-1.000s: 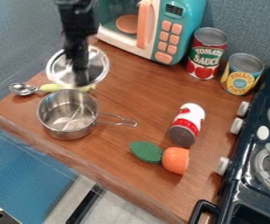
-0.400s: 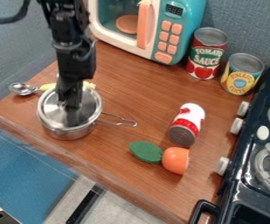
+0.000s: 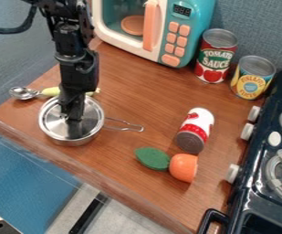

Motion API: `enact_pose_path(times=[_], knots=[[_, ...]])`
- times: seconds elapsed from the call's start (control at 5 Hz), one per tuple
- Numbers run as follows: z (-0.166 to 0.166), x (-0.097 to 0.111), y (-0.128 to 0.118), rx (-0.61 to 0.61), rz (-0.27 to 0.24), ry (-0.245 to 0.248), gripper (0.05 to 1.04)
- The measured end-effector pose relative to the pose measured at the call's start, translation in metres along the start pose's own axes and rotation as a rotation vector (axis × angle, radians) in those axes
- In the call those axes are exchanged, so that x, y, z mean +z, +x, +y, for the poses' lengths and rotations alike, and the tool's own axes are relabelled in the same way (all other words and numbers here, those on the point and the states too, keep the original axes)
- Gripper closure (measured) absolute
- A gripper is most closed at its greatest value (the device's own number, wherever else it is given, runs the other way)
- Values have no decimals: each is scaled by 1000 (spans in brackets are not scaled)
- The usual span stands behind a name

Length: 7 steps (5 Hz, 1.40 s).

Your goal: Takes a silver lid and closes the can.

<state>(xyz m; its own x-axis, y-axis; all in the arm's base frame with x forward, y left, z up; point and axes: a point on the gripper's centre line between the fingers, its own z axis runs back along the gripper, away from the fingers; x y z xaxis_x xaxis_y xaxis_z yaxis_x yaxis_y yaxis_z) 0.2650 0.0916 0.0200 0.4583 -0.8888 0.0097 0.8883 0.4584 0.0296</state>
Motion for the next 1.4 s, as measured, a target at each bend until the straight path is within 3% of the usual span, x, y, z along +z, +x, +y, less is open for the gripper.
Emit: enact_pose_path(times=[0.4, 0.6, 1.0, 1.2, 1.4], knots=[[5, 0, -1, 8, 7, 4, 1008], [5, 0, -3, 15, 18, 0, 855], [5, 1, -5, 41, 25, -2, 285], [6, 4, -4, 42, 18, 6, 80], [4, 21, -2, 38, -13, 29, 81]])
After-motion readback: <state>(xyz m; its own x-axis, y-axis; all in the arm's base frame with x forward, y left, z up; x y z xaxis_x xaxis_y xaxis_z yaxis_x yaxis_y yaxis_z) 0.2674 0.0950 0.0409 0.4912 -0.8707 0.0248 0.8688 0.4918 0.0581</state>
